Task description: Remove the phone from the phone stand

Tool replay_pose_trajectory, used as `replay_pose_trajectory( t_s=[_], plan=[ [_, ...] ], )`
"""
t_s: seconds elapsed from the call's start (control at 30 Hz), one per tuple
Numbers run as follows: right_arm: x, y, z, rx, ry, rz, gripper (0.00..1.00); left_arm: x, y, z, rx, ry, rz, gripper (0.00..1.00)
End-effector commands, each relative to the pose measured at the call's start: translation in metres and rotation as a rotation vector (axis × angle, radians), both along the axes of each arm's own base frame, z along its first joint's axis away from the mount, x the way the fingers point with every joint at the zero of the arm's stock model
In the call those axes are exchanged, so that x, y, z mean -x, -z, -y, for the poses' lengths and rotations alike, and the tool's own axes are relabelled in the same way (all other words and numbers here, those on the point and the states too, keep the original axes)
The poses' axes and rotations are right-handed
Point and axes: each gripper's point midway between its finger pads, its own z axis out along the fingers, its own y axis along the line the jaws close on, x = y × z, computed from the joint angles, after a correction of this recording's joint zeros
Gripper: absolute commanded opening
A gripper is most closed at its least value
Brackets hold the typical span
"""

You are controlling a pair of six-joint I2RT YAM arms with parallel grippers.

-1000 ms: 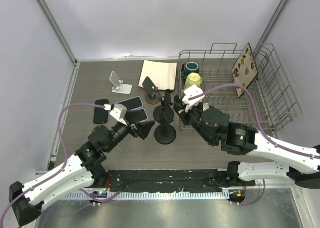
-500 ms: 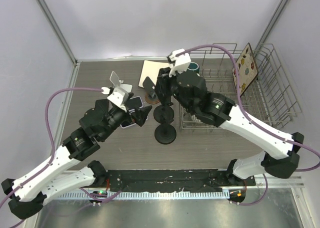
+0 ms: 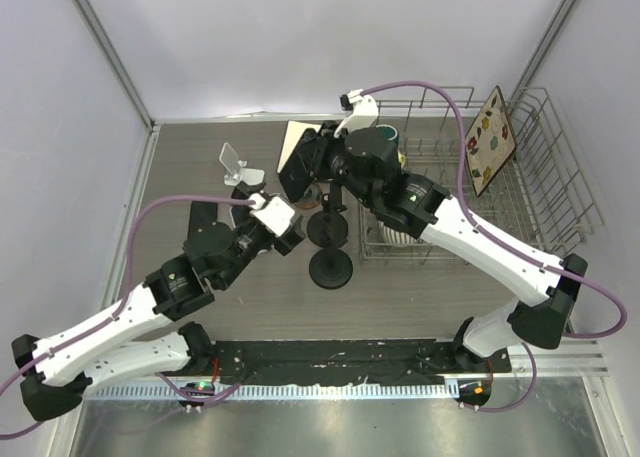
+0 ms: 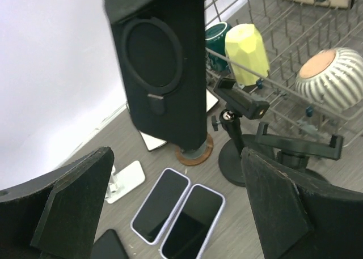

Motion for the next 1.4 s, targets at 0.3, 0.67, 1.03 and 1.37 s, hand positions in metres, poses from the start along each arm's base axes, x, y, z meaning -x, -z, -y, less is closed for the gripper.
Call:
replay_pose_trajectory(
  t_s=[0.3,0.67,1.03,1.37],
  plan=[
    [0.023,-0.056,-0.019,-0.414,-0.132,0.011,0.01,-0.025,-0.010,-0.027,-0.007,-0.240,0.159,1.00],
    [0.028,-0.037,-0.028,-0.479,-0.170,-0.061,0.01,-0.027,0.008,-0.027,-0.082,-0.251,0.168,0.59],
    [0.032,-0.033,-0.017,-0.575,-0.147,-0.063,0.30,-0.026,0.016,-0.031,-0.096,-0.285,0.130,0.00],
    [0.033,-0.045,0.027,-0.671,-0.031,0.044,0.84,-0.027,0.020,-0.044,0.002,-0.345,0.025,0.00]
  ],
)
